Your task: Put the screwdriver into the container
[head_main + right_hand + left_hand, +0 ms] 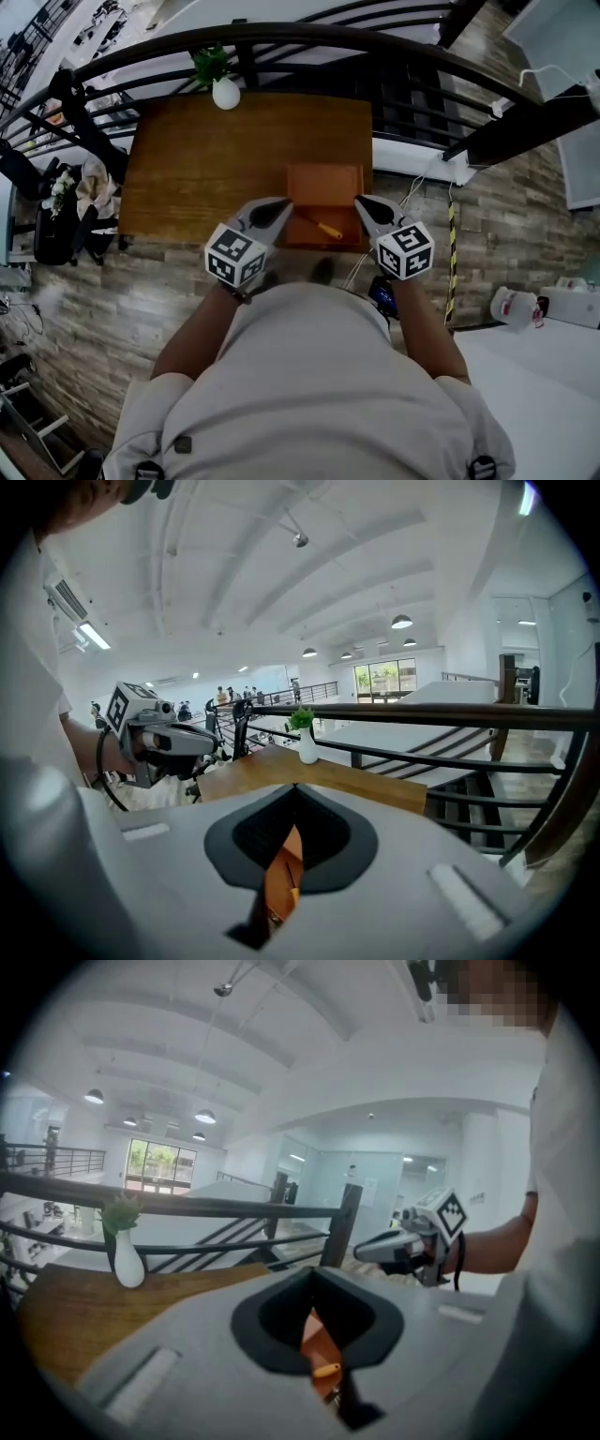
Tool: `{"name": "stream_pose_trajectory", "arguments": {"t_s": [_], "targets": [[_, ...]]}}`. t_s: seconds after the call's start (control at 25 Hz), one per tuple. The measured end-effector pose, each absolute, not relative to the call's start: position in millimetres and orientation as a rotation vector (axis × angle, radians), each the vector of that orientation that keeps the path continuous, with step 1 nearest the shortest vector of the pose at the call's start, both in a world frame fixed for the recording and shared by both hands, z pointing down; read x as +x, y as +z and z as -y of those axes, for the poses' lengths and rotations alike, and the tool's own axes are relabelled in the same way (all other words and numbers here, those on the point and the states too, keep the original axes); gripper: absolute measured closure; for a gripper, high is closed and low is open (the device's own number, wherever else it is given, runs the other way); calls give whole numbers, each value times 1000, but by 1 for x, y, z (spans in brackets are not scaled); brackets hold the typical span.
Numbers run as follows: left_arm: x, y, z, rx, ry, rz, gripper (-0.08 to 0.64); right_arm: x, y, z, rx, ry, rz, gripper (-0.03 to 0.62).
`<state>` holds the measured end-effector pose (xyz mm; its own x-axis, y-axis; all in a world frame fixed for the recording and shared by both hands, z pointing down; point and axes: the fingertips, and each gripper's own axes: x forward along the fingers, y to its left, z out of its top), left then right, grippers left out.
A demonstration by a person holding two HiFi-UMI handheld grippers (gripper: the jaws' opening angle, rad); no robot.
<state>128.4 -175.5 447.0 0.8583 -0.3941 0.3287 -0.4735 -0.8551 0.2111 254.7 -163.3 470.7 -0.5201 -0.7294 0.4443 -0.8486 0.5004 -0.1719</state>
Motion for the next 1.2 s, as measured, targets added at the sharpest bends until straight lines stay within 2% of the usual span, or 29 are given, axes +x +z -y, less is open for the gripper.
{"name": "stream_pose_trajectory", "arguments": {"t_s": [0.68,1.2], "targets": [[26,430,130,2813,350,466,557,178,446,93,1601,501,2357,585],[30,422,89,2853,328,380,557,184,438,33,1686,504,2326,584]]}}
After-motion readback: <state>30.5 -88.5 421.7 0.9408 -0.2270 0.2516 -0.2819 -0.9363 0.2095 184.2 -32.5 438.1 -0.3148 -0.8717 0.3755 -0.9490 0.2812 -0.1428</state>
